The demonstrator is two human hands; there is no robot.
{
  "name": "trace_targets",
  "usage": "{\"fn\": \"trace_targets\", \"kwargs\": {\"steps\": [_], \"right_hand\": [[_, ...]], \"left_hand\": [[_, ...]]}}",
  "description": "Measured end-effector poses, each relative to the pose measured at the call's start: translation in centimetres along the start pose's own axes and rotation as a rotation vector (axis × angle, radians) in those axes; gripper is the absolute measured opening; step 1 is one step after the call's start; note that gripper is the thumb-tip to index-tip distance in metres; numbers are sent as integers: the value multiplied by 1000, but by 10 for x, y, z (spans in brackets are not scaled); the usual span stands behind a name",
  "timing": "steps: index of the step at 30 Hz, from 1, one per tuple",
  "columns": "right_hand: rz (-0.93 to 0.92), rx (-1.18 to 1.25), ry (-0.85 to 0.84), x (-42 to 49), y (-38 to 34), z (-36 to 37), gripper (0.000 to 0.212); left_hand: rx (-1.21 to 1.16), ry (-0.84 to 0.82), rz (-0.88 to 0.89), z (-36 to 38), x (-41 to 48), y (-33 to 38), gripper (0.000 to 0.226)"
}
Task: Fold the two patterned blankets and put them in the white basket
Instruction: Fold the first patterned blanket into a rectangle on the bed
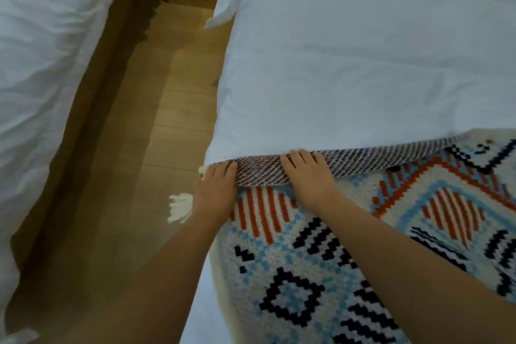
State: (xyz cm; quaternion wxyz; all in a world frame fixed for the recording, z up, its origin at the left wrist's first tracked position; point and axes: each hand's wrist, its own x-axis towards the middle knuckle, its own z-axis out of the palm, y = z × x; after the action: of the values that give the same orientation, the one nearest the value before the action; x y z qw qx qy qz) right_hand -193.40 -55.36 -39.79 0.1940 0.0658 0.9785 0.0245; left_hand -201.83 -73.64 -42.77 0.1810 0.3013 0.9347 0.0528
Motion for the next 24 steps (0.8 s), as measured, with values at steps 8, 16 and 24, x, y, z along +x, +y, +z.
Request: {"fn": "trace_targets", "kwargs": {"steps": [8,16,24], "right_hand": [[236,66,183,42,58,-43,25],[449,90,391,98,137,-106,20],[641,233,312,163,190,-88,11]], "left_hand": [[-125,-18,-43,-54,63,-4,16],[51,273,84,-147,168,39,18],[20,263,18,-139,255,75,30]]}}
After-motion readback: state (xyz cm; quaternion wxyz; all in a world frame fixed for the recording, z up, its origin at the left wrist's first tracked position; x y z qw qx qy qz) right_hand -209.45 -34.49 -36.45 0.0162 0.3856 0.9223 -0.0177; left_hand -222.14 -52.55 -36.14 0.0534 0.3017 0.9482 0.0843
